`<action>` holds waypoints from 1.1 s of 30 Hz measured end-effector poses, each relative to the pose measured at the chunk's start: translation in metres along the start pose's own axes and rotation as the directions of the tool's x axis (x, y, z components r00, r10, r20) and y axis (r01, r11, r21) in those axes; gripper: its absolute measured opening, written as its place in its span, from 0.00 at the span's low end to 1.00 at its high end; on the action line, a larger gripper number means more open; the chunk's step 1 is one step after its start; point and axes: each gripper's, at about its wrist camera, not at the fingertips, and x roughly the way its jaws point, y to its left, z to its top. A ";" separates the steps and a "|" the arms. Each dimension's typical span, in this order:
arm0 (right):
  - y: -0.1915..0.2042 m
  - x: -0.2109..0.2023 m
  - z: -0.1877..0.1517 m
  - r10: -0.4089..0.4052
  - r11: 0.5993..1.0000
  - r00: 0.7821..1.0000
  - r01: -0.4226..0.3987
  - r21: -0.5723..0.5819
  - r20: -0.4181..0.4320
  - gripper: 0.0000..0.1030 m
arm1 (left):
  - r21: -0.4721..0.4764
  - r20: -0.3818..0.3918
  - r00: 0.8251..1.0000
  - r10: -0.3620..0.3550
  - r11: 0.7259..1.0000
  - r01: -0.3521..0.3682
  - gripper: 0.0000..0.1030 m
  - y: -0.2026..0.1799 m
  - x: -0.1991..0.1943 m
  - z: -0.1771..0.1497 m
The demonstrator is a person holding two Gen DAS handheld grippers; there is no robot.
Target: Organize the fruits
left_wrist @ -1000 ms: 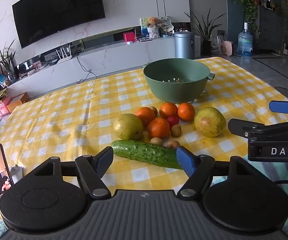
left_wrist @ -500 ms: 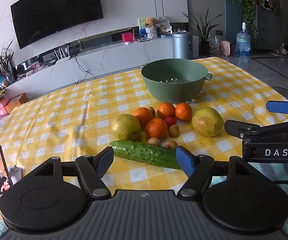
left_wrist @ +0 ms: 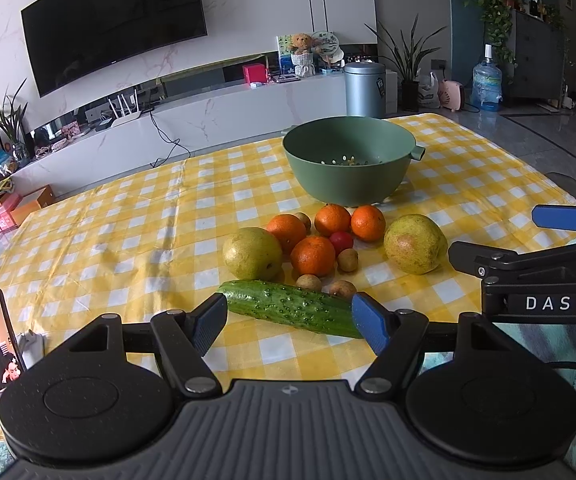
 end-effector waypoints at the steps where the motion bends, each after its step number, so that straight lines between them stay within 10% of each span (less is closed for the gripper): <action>1: 0.000 0.000 0.000 -0.001 1.000 1.000 0.001 0.001 -0.001 0.96 | 0.000 -0.001 1.000 0.000 1.000 0.000 0.81 0.001 0.000 0.001; 33: 0.000 0.003 -0.003 0.001 1.000 1.000 -0.001 0.005 -0.013 0.96 | 0.000 -0.003 1.000 -0.002 1.000 0.002 0.81 0.001 0.000 0.000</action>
